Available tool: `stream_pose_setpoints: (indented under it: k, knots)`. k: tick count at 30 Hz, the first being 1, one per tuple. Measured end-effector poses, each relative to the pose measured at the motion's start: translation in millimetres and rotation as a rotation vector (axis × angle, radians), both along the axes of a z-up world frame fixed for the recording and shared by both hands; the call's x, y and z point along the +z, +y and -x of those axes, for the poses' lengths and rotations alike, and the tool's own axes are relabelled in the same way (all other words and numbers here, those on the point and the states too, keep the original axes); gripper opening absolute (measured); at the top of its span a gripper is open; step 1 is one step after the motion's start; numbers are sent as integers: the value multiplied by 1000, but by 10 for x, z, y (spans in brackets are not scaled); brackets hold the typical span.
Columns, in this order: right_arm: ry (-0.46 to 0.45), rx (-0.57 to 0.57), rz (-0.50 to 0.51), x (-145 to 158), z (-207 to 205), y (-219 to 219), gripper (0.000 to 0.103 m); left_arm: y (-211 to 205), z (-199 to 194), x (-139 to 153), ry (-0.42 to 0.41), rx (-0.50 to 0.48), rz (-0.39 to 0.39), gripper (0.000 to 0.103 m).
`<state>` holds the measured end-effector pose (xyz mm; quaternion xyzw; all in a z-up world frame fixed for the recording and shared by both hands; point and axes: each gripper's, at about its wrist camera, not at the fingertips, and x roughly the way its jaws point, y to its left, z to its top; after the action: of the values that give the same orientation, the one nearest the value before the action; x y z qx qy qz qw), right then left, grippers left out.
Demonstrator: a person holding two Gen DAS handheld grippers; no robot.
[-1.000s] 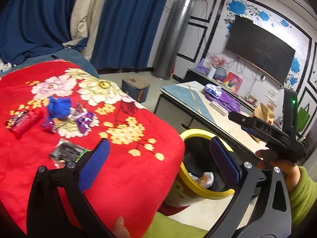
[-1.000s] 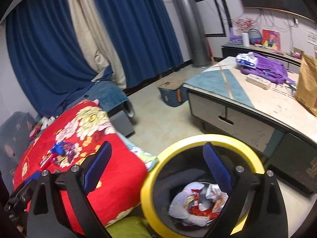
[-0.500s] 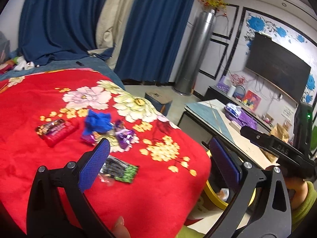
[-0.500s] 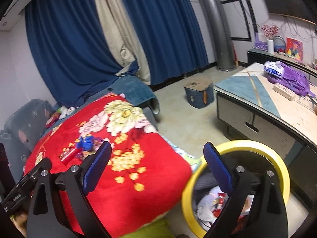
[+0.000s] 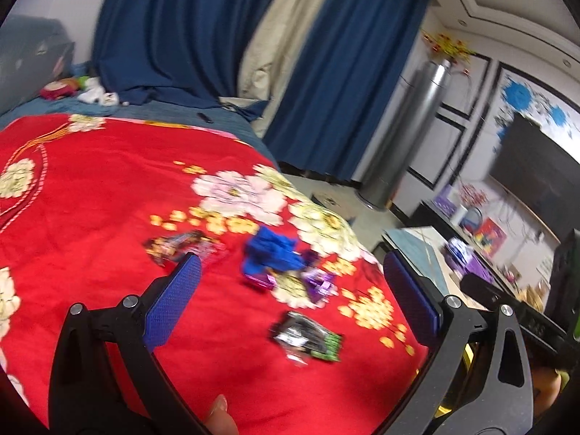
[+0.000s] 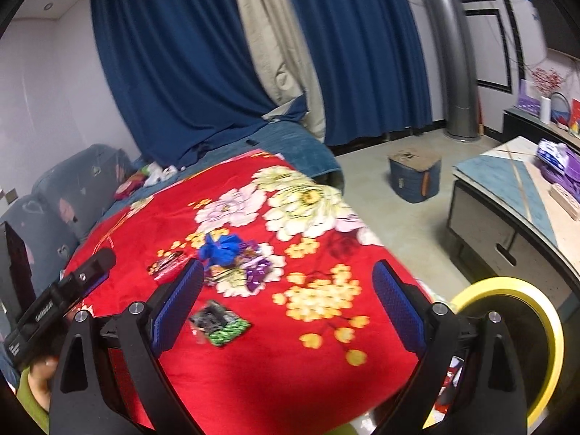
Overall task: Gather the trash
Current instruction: 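Move both tools back over the wrappers on the bedspread, then grasp the red candy wrapper with the left tool while the right tool grasps the blue cloth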
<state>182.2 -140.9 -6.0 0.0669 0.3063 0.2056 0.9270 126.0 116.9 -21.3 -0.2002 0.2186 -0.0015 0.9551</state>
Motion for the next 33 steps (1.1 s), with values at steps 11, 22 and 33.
stream_pose_setpoints:
  k: [11,22,33]
  knots:
    - [20,97,38,-100,-160,549,91,600,13,-143,42,148,29,92]
    - [38,178,82,-260,-344,985,91,934,-61,-357,111,196,69,92]
    - [76,244,127,-454,-682,1391,75,1221,-339,-662,208,154,225,68]
